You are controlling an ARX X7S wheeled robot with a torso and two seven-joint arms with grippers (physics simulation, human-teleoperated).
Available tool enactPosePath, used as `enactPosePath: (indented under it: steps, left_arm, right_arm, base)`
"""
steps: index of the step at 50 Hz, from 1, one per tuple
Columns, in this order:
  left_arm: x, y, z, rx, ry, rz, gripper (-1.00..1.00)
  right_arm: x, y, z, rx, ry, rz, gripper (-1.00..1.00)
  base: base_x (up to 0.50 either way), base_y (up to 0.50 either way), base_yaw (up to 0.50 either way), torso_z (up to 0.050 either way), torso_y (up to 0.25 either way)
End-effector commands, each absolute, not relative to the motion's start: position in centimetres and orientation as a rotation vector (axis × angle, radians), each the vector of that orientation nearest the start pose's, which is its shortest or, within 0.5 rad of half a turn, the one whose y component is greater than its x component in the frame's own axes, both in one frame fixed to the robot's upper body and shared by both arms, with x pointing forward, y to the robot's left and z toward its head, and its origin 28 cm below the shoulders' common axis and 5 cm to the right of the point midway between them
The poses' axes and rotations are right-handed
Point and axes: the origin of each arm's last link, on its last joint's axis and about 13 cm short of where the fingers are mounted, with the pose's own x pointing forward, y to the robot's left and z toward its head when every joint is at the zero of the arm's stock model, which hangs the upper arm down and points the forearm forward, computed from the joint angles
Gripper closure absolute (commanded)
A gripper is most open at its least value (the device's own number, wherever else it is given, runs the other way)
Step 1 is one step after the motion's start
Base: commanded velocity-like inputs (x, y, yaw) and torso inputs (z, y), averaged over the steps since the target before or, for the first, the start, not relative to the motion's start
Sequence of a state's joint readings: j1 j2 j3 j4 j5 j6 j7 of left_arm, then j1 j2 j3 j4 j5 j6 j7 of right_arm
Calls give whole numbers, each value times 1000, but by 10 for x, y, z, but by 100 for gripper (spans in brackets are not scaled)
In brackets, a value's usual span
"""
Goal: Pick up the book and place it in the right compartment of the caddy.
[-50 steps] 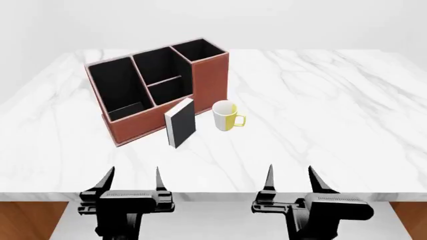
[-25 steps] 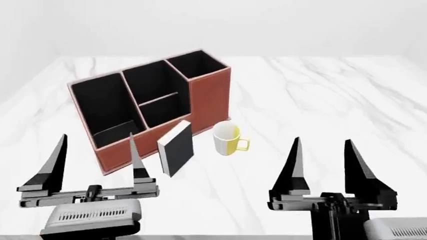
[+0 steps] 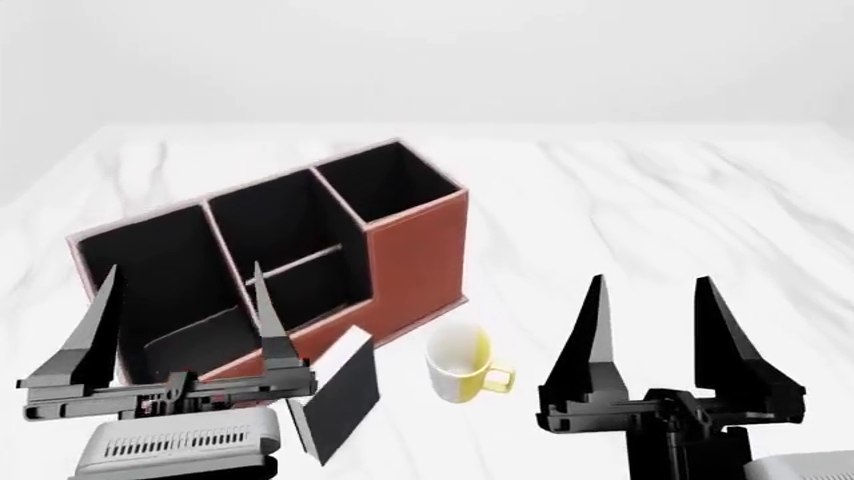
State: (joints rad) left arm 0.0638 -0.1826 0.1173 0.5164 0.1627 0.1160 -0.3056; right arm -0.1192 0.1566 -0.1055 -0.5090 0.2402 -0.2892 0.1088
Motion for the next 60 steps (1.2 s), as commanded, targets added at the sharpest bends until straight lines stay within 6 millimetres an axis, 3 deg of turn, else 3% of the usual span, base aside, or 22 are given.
enactPosePath:
  steps: [1, 19, 22, 24, 25, 37, 45, 60]
  left_arm:
    - [187, 213, 117, 211, -625, 151, -100]
    - [186, 213, 116, 209, -614, 145, -100]
    - [187, 213, 115, 152, -563, 120, -100]
    - [192, 216, 116, 22, -370, 52, -100]
    - [192, 216, 117, 22, -370, 52, -100]
    - [178, 237, 149, 24, -191, -60, -100]
    - [164, 238, 157, 39, -103, -167, -100]
    - [132, 238, 192, -5, 27, -321, -100]
  right_arm:
    - [175, -98, 116, 166, -648, 76, -100]
    - [176, -98, 114, 163, -645, 76, -100]
    - [177, -98, 114, 154, -636, 65, -100]
    - [177, -98, 113, 150, -627, 61, -100]
    - [177, -98, 113, 150, -627, 61, -100]
    - [177, -97, 112, 145, -626, 62, -100]
    - [176, -98, 113, 142, -627, 62, -100]
    - [174, -96, 111, 139, -625, 74, -100]
  base:
    - [500, 0, 0, 0, 0]
    - [500, 0, 0, 0, 1]
    - [0, 0, 0, 0, 3]
    - [0, 0, 0, 0, 0]
    - [0, 0, 0, 0, 0]
    - [0, 0, 0, 0, 0]
    - [0, 0, 0, 0, 0]
    - [0, 0, 0, 0, 0]
